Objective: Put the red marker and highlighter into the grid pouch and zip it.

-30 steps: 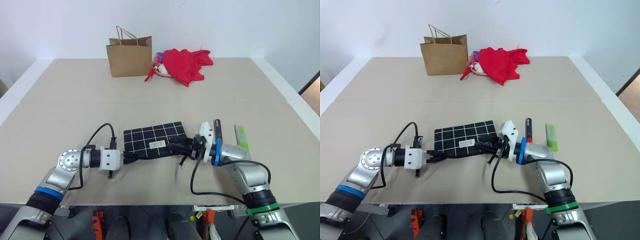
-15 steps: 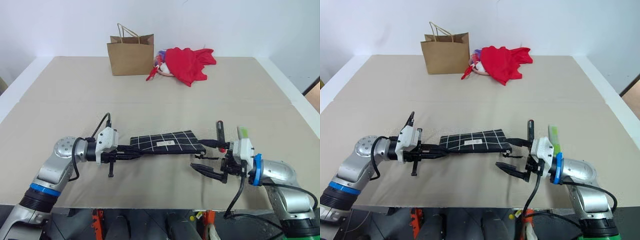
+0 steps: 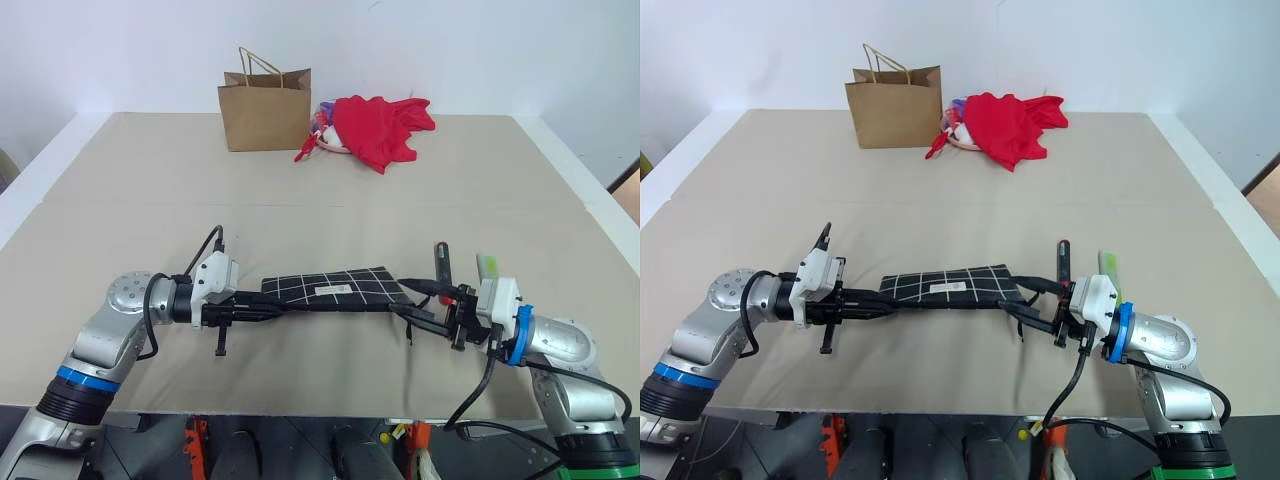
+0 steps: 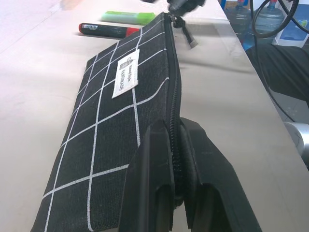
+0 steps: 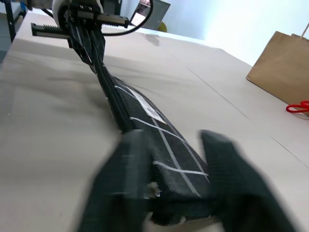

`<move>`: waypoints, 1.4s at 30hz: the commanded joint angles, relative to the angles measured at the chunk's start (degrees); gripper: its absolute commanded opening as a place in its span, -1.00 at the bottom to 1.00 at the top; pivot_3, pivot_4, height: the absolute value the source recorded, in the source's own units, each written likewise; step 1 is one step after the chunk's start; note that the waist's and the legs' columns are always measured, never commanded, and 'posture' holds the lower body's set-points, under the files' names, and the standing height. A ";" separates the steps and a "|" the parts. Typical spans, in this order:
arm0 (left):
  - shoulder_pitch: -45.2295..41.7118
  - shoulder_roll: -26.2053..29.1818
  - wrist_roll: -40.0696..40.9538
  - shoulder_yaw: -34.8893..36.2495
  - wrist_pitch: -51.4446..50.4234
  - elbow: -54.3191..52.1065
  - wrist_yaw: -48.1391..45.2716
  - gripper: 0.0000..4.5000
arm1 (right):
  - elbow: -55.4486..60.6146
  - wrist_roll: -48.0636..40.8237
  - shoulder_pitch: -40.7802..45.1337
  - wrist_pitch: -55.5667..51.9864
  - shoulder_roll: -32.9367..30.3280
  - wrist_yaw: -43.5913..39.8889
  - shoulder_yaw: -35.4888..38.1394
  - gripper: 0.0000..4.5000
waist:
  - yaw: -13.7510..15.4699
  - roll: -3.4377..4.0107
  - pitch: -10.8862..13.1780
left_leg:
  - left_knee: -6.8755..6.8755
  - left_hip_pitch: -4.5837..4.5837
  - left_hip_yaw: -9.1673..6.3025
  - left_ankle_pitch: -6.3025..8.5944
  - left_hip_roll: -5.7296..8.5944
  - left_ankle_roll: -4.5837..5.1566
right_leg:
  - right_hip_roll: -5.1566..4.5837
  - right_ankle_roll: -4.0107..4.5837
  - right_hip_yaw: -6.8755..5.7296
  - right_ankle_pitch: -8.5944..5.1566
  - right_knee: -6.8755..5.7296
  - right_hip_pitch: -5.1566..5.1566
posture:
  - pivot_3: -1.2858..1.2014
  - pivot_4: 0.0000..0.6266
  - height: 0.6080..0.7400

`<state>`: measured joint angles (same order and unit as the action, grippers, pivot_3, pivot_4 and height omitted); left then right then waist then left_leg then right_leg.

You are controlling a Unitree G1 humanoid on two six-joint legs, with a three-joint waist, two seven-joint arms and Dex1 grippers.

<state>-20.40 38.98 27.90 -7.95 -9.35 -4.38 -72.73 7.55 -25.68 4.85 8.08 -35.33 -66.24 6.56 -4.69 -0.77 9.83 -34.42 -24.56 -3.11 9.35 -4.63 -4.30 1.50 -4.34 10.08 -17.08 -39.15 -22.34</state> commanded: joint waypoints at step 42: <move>-3.90 -8.53 -10.05 -1.25 11.76 5.21 1.55 -1.00 | -0.10 9.39 27.61 -30.05 23.75 16.51 -25.45 -0.97 | 0.11 -0.01 0.01 | 0.00 -0.11 -0.32 -0.06 -0.04 -0.09 | 0.04 0.14 -0.39 0.05 -0.03 -0.05 | 0.03 -0.52 1.00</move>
<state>-22.63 31.07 17.57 -8.79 0.71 1.94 -70.62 5.92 -15.54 30.62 -21.50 -12.87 -50.27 -18.58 -4.58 -0.78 9.83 -34.42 -24.67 -3.44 9.29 -4.67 -4.39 1.54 -4.20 9.68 -17.03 -39.18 -22.40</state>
